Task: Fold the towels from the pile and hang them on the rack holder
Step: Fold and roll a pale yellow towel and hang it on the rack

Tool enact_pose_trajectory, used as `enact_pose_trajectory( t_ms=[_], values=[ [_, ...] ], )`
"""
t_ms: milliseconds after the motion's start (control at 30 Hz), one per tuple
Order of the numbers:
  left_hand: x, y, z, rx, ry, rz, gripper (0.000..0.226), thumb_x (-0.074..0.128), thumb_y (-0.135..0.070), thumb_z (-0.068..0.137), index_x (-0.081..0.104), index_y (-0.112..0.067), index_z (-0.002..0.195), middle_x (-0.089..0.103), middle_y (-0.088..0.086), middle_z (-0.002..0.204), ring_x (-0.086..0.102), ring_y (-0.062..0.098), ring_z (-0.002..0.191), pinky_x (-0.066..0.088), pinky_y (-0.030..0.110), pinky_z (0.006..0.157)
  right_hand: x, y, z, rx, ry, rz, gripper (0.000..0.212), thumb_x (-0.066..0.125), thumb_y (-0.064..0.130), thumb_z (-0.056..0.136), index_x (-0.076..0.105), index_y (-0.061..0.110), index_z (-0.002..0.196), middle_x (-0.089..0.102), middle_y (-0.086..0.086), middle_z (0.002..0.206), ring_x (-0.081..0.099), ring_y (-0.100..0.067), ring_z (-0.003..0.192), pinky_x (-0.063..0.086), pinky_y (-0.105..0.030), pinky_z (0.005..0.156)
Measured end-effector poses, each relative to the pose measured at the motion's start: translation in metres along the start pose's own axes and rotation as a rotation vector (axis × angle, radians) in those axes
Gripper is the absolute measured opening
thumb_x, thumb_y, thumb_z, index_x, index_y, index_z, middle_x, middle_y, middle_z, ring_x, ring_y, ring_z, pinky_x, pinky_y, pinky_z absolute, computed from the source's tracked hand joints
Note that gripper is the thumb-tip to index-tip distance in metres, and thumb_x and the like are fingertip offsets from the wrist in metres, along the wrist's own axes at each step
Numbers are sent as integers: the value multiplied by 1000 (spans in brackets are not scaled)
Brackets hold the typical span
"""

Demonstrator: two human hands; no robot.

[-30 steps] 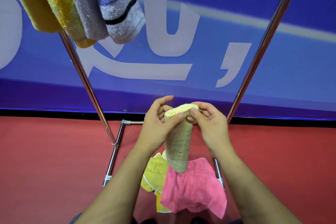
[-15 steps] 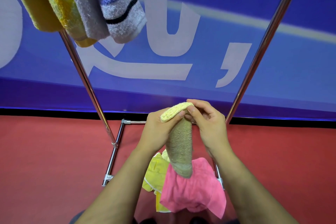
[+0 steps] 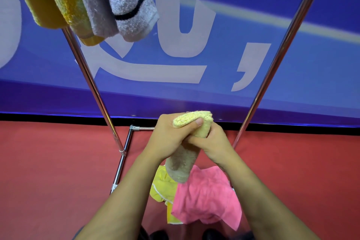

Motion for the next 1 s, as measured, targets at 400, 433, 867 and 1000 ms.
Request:
enact_pose_trajectory(
  t_ms=[400,433,867,1000],
  values=[
    [-19,-16,3,-13,-89,-19,10,77,-21,90,80,-12,88,71,-10,77,61,2,72,51,22,69,13,-67,-6,227,-3,40,18,86,7,76,77,-1,90,78,-18,89,70,-23,75,56,-36,66],
    [-19,-17,4,-21,-99,-20,9,78,-22,89,79,-14,86,70,-11,75,60,2,71,51,23,69,14,-74,-8,256,3,50,17,86,7,76,76,-1,87,77,-17,84,68,-22,68,52,-31,57],
    [-41,-71,18,86,-274,-80,13,78,-25,90,79,-14,83,66,-4,77,58,7,72,49,25,68,26,-145,-34,441,149,-14,43,86,-5,73,73,-2,115,77,-14,112,74,-21,104,58,-24,82],
    [-39,-74,19,68,-255,-81,11,77,-24,91,78,-19,82,67,-5,76,59,7,71,50,24,68,23,-146,-34,439,156,-10,44,85,-6,73,72,-3,114,77,-15,111,74,-14,96,57,-21,77]
  ],
)
Point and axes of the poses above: each hand's wrist, its own z-axis towards the middle knuckle, its own x-axis out of the palm, y = z × x, the point moved 10 cm from there along z, towards the middle knuckle
